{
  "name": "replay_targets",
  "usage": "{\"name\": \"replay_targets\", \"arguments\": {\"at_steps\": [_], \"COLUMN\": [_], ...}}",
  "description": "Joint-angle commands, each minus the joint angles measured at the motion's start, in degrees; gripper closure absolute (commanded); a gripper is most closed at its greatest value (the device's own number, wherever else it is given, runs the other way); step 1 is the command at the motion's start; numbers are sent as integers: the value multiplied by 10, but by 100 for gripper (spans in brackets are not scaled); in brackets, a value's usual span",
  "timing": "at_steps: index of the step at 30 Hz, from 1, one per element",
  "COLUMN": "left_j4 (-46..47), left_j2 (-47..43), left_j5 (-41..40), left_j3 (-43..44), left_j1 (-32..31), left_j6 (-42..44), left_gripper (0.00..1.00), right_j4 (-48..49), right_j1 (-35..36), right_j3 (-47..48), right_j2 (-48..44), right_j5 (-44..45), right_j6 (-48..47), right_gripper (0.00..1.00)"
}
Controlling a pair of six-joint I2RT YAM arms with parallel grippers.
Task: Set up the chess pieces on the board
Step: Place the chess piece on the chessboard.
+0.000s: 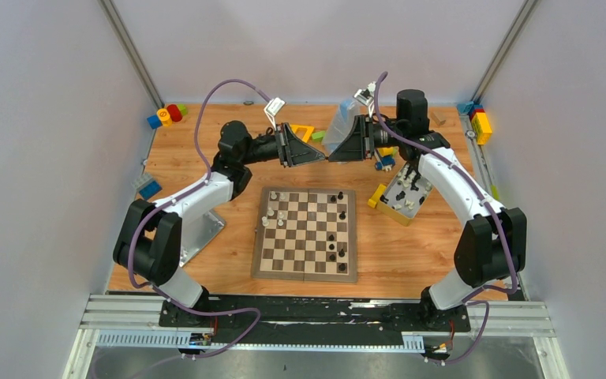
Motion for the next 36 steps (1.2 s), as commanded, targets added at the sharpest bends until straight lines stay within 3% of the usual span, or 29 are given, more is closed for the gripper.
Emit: {"name": "replay_targets", "arguments": {"at_steps": [1, 7, 27, 30, 32, 33, 36], "left_j4": [43, 50, -9, -32, -51, -70, -147], "left_j2": [-11, -9, -7, -15, -23, -29, -46], "left_j5": [0, 9, 2, 0, -4, -8, -13], "left_j3": [4, 4, -7, -8, -8, -5, 11], "left_j1": [-2, -4, -7, -7, -7, -7, -7], "left_j6": [-14, -17, 41, 62, 79, 98, 151], "left_gripper": [100, 100, 99, 90, 77, 66, 49], "right_j4": [22, 22, 21, 13, -3, -19, -66], "right_j1": [1, 1, -1, -4, -6, -6, -6], "right_j3": [5, 7, 15, 13, 11, 11, 3], "right_j2": [-2, -1, -1, -8, -14, -19, -40], "right_j5": [-17, -19, -27, -28, -26, -22, -6], "right_j6": [6, 8, 5, -8, -29, -47, -103], "right_gripper": [69, 66, 95, 100, 100, 100, 100]}}
